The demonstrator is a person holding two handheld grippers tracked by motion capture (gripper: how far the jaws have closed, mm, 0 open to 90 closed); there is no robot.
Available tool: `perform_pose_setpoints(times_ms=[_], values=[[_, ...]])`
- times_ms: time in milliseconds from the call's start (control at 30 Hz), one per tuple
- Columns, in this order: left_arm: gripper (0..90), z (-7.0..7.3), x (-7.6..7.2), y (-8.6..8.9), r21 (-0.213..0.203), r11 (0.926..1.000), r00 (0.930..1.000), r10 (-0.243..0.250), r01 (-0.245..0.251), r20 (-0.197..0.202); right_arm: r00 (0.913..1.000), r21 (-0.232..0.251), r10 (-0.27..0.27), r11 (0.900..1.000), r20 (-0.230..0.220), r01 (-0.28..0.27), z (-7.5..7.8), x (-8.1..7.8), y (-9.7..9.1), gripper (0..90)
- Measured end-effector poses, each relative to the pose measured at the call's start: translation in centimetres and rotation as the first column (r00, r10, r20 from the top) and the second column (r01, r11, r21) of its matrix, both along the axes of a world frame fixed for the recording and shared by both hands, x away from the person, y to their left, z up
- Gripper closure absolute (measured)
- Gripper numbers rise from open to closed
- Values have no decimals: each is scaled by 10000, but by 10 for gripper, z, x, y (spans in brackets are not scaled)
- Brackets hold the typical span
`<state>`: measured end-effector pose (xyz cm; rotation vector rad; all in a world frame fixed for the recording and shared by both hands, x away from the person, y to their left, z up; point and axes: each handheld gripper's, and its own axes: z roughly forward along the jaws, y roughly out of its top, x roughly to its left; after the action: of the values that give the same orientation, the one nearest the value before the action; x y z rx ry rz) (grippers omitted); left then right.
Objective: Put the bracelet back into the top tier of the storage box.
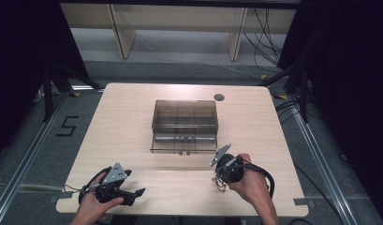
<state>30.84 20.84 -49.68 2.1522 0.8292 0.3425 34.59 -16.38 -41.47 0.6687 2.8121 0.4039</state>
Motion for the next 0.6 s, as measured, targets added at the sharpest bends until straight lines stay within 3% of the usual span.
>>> perform_pose_setpoints(times_ms=[100, 133, 200, 300, 333, 367, 400, 600], values=[[152, 0, 0, 0, -93, 9999, 10000, 46, -46, 47, 9996, 85, -73, 9999, 289, 71, 13, 0, -1, 851], [152, -1, -1, 0, -240, 9994, 9997, 228, -231, -107, 9989, 220, -116, 9997, 446, 106, 19, 0, -2, 851], [152, 0, 0, 1, -66, 9999, 10000, 82, -82, 37, 9978, 248, -61, 9997, 654, 45, 25, 1, -2, 852], [152, -2, -1, -1, -257, 9995, 9998, 185, -187, -81, 9977, 267, -9, 9996, 683, -9, 30, 1, 0, 851], [152, 0, 0, 1, 46, 10000, 9999, 50, -50, 103, 9973, 299, 233, 9992, 691, -254, 35, 3, 1, 852], [152, 0, 0, 1, 46, 10000, 9999, 50, -50, 103, 9973, 299, 233, 9992, 691, -254, 35, 3, 1, 852], [152, -1, -2, 0, -258, 9994, 9997, 244, -247, -95, 9975, 311, 118, 9994, 697, -140, 39, 3, 2, 851], [152, 0, -1, 2, -39, 9999, 9999, 112, -112, 45, 9962, 360, 534, 9978, 694, -560, 52, 10, 4, 851]])
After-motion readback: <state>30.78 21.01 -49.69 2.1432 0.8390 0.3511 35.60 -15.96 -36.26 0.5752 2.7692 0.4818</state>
